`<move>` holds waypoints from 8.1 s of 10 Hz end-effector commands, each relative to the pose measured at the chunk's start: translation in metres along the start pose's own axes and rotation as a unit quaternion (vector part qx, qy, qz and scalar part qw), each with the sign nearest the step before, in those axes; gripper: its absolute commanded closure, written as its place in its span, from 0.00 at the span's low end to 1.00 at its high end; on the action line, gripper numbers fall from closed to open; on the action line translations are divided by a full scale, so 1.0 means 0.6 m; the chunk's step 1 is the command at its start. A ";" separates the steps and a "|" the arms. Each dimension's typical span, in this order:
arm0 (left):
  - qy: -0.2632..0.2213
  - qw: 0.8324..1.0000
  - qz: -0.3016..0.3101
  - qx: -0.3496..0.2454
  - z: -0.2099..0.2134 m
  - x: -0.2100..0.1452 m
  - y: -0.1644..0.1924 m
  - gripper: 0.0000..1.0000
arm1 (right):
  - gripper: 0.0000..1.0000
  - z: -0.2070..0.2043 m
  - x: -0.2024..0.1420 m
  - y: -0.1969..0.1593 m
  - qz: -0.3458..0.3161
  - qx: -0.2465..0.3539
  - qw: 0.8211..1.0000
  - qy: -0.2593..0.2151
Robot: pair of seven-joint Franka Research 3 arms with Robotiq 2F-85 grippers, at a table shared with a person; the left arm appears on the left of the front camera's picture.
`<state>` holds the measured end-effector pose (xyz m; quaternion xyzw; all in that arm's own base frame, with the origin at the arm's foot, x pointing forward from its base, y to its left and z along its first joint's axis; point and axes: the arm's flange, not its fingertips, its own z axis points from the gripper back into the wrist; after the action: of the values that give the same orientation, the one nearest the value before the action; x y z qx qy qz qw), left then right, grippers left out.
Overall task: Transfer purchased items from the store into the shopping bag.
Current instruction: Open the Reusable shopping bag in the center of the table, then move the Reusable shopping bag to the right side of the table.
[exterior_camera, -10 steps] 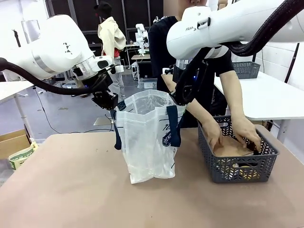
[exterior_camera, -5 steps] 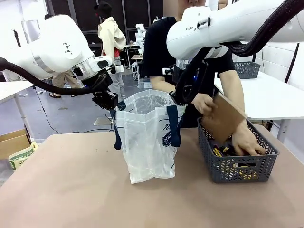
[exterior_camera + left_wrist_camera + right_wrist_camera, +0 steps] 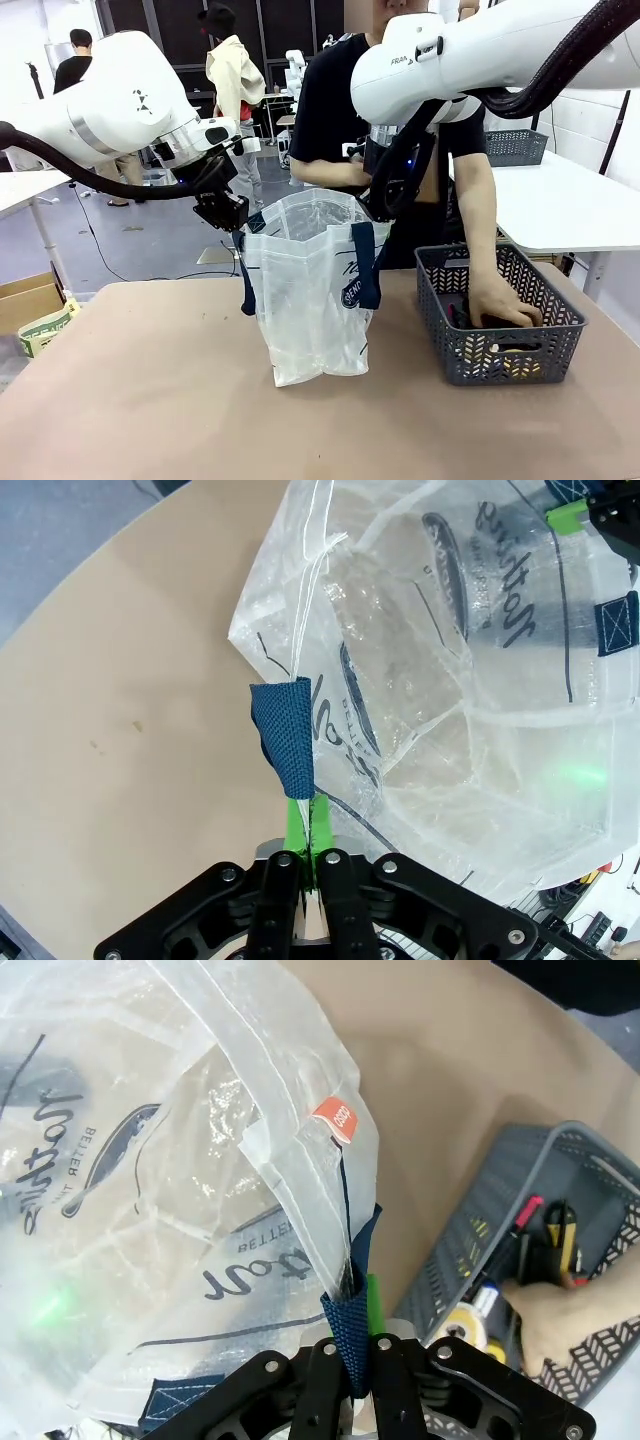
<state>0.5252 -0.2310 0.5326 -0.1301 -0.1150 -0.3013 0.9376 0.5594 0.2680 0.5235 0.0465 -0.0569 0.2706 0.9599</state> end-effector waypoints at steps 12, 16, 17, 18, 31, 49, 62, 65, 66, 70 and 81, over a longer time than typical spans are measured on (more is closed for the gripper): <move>0.001 1.000 0.006 0.001 -0.001 0.000 -0.001 1.00 | 1.00 -0.001 -0.001 -0.002 -0.001 0.000 1.000 0.002; 0.001 1.000 0.006 0.001 -0.001 0.000 -0.001 1.00 | 1.00 -0.001 -0.001 -0.002 -0.001 0.000 1.000 0.002; 0.001 1.000 0.006 0.001 -0.001 0.000 -0.001 1.00 | 1.00 -0.001 -0.001 -0.002 -0.001 0.000 1.000 0.002; 0.001 1.000 0.006 0.001 -0.001 0.000 -0.001 1.00 | 1.00 -0.001 -0.001 -0.002 -0.001 0.000 1.000 0.002; 0.001 1.000 0.006 0.001 -0.001 0.000 -0.001 1.00 | 1.00 -0.001 -0.001 -0.002 -0.001 0.000 1.000 0.002; 0.001 1.000 0.006 0.001 -0.001 0.000 -0.001 1.00 | 1.00 -0.001 -0.001 -0.002 -0.001 0.000 1.000 0.002; 0.001 1.000 0.006 0.001 -0.001 0.000 -0.001 1.00 | 1.00 -0.001 -0.001 -0.002 -0.001 0.000 1.000 0.002; 0.001 1.000 0.006 0.001 -0.001 0.000 -0.001 1.00 | 1.00 -0.001 -0.001 -0.002 -0.001 0.000 1.000 0.002; 0.001 1.000 0.006 0.001 -0.001 0.000 -0.001 1.00 | 1.00 -0.001 -0.001 -0.002 -0.001 0.000 1.000 0.002; 0.001 1.000 0.006 0.001 -0.001 0.000 -0.001 1.00 | 1.00 -0.001 -0.001 -0.002 -0.001 0.000 1.000 0.002; 0.001 1.000 0.006 0.001 -0.001 0.000 -0.001 1.00 | 1.00 -0.001 -0.001 -0.002 -0.001 0.000 1.000 0.002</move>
<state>0.5256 -0.2309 0.5335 -0.1301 -0.1159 -0.3012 0.9375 0.5595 0.2677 0.5236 0.0464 -0.0570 0.2703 0.9600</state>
